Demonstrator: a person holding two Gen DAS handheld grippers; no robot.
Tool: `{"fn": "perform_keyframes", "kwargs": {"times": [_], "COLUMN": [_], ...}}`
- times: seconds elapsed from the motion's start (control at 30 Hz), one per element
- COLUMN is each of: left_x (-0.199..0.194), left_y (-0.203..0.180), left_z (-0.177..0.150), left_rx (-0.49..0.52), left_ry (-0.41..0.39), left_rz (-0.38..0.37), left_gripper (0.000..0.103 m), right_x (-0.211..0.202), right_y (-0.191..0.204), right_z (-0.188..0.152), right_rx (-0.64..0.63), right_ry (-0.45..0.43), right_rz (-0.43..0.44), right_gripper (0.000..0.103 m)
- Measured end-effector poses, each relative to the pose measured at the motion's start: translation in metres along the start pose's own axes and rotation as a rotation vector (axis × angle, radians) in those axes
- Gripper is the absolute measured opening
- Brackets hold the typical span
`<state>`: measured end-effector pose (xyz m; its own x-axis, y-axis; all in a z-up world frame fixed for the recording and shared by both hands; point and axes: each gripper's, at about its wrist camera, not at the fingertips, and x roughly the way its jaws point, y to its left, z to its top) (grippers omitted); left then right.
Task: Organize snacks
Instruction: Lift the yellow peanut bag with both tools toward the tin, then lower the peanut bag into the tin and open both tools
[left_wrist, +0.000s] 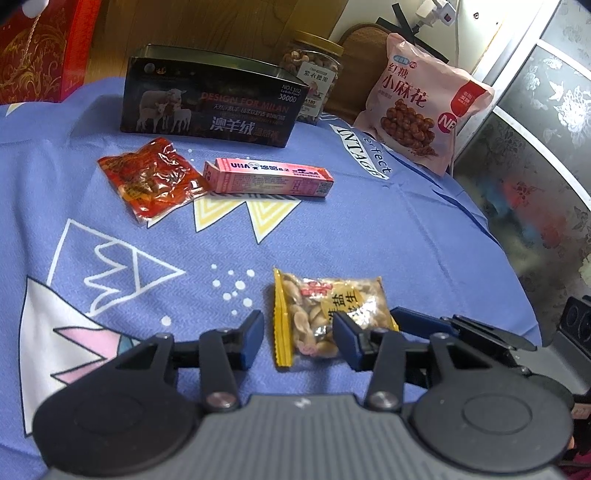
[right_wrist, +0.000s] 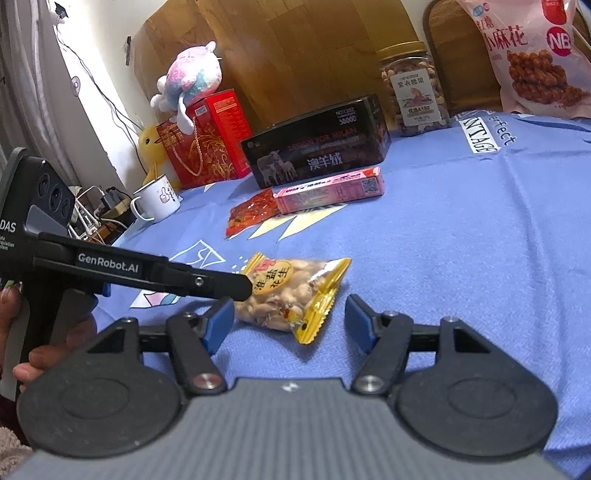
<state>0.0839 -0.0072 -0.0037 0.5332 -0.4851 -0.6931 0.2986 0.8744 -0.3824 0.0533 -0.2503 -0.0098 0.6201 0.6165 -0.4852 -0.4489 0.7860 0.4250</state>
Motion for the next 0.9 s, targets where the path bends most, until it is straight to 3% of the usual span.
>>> {"fn": "perform_keyframes", "kwargs": {"times": [0.2, 0.37, 0.47, 0.53, 0.63, 0.7, 0.9], "left_x": [0.000, 0.001, 0.001, 0.001, 0.001, 0.000, -0.006], "left_y": [0.001, 0.001, 0.001, 0.003, 0.006, 0.009, 0.013], "left_z": [0.000, -0.004, -0.005, -0.005, -0.004, -0.002, 0.015], "left_rx": [-0.012, -0.022, -0.014, -0.020, -0.027, -0.033, -0.022], "left_ry": [-0.002, 0.001, -0.005, -0.008, -0.008, -0.006, -0.038], "left_rz": [-0.025, -0.082, -0.089, -0.095, -0.091, -0.102, -0.098], "left_gripper": [0.051, 0.051, 0.049, 0.044, 0.033, 0.027, 0.027], "right_x": [0.001, 0.003, 0.004, 0.005, 0.006, 0.007, 0.014], "right_y": [0.012, 0.017, 0.017, 0.019, 0.022, 0.024, 0.032], "right_z": [-0.002, -0.004, -0.004, -0.004, -0.004, -0.001, 0.019], "right_rx": [-0.087, -0.149, -0.163, -0.175, -0.193, -0.202, -0.250], "right_ry": [0.016, 0.018, 0.017, 0.017, 0.016, 0.006, -0.027], "right_rz": [-0.041, -0.068, -0.073, -0.083, -0.096, -0.099, -0.087], "right_gripper": [0.068, 0.067, 0.060, 0.047, 0.037, 0.034, 0.030]}}
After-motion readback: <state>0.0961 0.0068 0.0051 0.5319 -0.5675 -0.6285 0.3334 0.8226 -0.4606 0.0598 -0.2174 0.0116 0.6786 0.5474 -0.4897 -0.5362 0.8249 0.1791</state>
